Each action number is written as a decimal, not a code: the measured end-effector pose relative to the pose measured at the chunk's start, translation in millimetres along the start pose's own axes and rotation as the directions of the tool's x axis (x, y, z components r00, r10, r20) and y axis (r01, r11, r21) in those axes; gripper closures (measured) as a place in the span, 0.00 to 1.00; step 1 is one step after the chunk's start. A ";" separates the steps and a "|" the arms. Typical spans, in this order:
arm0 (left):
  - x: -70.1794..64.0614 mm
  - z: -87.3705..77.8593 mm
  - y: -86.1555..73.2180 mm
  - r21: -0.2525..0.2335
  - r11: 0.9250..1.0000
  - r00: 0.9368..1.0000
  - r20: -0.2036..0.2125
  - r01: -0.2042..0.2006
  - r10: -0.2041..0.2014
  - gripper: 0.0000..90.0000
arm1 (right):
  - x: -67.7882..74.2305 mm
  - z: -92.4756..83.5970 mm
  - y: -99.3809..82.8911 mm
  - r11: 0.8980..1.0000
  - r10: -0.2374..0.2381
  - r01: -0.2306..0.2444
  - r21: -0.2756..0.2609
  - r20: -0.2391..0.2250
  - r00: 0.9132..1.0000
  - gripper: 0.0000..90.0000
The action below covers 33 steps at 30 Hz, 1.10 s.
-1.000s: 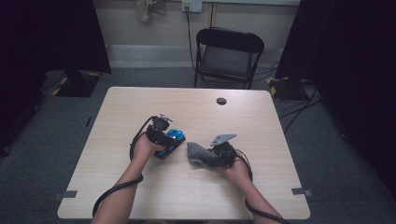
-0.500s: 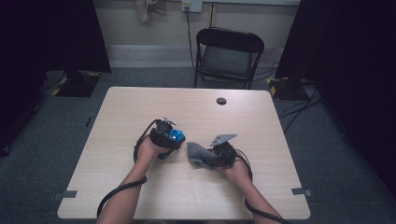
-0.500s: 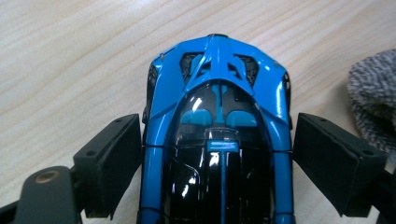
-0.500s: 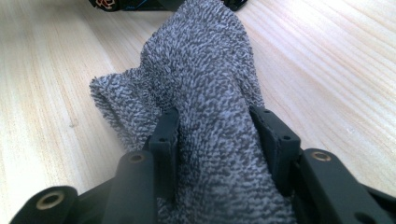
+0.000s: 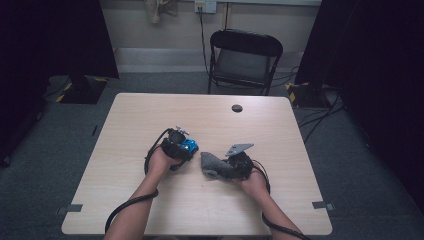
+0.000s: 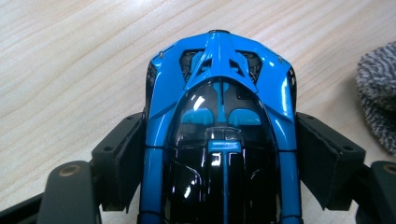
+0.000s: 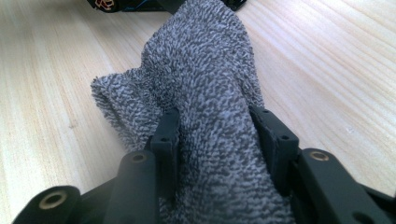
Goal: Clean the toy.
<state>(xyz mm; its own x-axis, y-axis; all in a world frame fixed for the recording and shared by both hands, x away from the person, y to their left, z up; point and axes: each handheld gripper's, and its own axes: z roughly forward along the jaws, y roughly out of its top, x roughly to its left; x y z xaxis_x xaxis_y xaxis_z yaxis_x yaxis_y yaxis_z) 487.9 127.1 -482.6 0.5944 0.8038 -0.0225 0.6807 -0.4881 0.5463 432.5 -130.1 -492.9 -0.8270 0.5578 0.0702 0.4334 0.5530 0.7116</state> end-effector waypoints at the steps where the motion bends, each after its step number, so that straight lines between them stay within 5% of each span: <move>1: 0.0 -0.1 -0.5 -0.003 1.000 1.000 0.001 0.000 0.000 0.27 | 0.0 0.1 0.0 1.000 0.001 -0.001 -0.001 0.000 1.000 0.64; 26: -4.0 -9.3 -1.9 0.004 1.000 1.000 -0.022 0.003 -0.003 0.28 | -2.7 0.0 1.8 1.000 0.001 -0.001 0.011 -0.012 1.000 0.66; 33: -4.7 -5.5 -3.6 0.021 0.999 0.999 -0.025 -0.036 0.036 0.28 | -2.4 0.0 1.6 1.000 0.005 -0.004 0.010 -0.009 1.000 0.66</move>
<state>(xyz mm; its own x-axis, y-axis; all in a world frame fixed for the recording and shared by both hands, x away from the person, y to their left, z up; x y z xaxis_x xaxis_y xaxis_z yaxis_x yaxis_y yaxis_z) 480.3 126.9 -479.9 0.6075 0.7941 0.0186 0.6680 -0.5234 0.5290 435.2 -130.5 -492.0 -0.8284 0.5545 0.0799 0.4406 0.5568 0.7042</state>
